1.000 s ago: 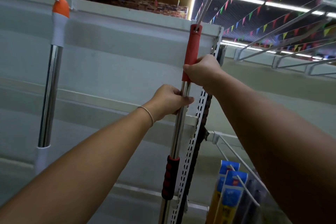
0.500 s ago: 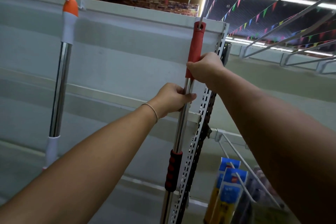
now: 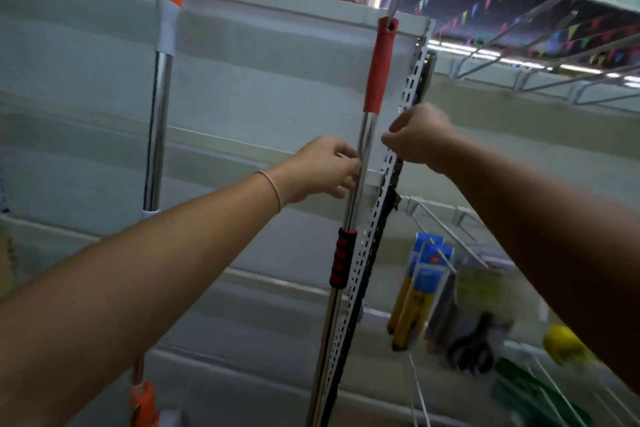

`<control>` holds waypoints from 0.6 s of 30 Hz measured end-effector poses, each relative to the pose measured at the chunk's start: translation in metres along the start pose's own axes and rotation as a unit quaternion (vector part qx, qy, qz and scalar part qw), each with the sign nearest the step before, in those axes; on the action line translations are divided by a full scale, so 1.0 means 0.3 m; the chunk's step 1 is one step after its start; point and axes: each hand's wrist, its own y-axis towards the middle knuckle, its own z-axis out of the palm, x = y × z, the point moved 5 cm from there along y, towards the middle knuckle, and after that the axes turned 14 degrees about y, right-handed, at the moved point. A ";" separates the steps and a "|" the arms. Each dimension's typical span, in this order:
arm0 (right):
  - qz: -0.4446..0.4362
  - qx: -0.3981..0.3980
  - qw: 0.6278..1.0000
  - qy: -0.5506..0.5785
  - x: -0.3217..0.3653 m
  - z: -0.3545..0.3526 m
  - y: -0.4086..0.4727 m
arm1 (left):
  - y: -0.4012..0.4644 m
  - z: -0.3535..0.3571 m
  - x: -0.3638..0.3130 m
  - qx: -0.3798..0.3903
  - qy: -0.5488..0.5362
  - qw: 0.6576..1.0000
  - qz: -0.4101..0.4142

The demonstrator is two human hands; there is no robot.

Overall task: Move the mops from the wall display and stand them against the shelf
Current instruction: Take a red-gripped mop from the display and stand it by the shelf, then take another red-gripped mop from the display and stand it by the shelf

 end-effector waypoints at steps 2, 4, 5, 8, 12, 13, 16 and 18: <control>-0.006 -0.018 1.000 0.006 0.005 -0.045 -0.065 | -0.051 -0.014 -0.027 0.002 0.014 1.000 0.026; -0.017 -0.036 0.999 -0.001 0.009 -0.092 -0.139 | -0.098 -0.014 -0.052 0.003 0.015 0.998 0.059; -0.021 -0.044 0.999 -0.010 0.007 -0.113 -0.180 | -0.121 -0.009 -0.062 0.004 0.005 0.997 0.076; -0.024 -0.083 0.995 -0.043 -0.008 -0.175 -0.313 | -0.183 0.029 -0.077 -0.001 -0.023 0.993 0.117; -0.010 -0.125 0.988 -0.091 -0.040 -0.258 -0.485 | -0.240 0.121 -0.122 -0.029 0.022 0.983 0.179; -0.007 -0.131 0.986 -0.107 -0.048 -0.285 -0.522 | -0.257 0.148 -0.147 -0.027 0.017 0.981 0.192; 0.005 -0.151 0.978 -0.142 -0.077 -0.381 -0.614 | -0.292 0.221 -0.230 -0.037 0.022 0.973 0.226; 0.021 -0.166 0.973 -0.158 -0.107 -0.467 -0.682 | -0.325 0.268 -0.312 -0.041 0.029 0.963 0.266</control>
